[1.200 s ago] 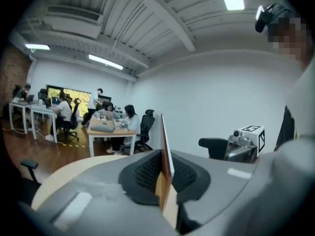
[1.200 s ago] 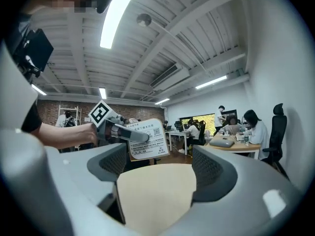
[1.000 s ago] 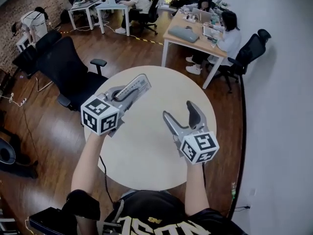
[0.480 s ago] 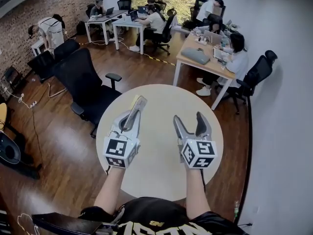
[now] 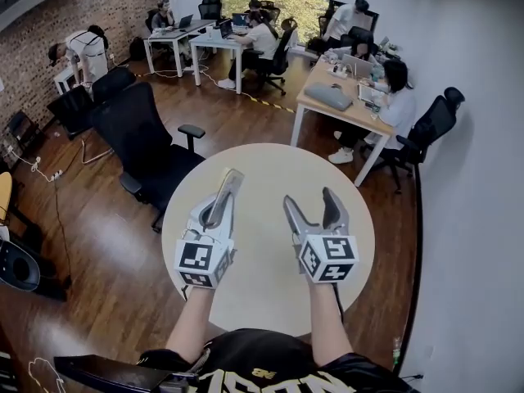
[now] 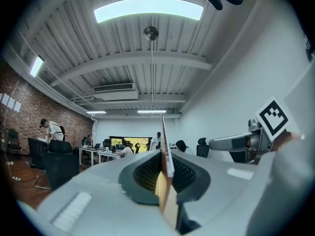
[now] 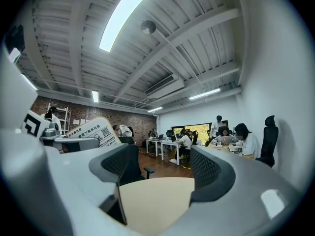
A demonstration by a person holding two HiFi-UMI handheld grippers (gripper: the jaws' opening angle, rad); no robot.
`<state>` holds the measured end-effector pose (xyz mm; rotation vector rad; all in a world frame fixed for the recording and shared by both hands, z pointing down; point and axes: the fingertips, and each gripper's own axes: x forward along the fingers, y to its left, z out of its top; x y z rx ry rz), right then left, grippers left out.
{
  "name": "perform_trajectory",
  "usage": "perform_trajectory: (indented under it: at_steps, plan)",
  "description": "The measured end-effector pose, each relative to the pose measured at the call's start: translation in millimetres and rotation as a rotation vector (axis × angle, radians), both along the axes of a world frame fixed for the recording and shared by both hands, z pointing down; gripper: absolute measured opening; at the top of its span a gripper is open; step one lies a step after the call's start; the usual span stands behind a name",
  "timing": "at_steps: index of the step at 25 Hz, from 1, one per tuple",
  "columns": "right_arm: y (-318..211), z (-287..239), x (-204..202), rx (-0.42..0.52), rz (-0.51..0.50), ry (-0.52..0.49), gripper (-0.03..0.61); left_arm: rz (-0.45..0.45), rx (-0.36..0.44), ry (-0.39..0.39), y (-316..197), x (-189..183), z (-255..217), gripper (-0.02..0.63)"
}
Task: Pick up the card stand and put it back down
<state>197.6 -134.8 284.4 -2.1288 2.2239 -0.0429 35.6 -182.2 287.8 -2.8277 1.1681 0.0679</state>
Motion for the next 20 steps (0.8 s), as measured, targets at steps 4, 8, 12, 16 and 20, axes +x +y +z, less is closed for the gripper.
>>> perform_trajectory:
  at_steps: [4, 8, 12, 16, 20]
  plan:
    - [-2, 4, -1, -0.008, -0.014, 0.01, 0.39, -0.002, 0.003, -0.015, -1, 6, 4, 0.017]
    - [2, 6, -3, -0.014, -0.019, 0.014, 0.39, 0.006, -0.007, -0.012, 2, 8, 8, 0.017]
    - [1, 9, -1, -0.024, -0.03, 0.016, 0.39, 0.014, -0.023, -0.016, 3, 11, 11, 0.017]
    - [-4, 13, -11, -0.036, -0.056, 0.015, 0.39, 0.022, -0.044, -0.027, 2, 4, 18, 0.018]
    - [-11, 20, -24, -0.058, -0.096, 0.013, 0.39, 0.023, -0.076, -0.033, 0, -7, 28, 0.018]
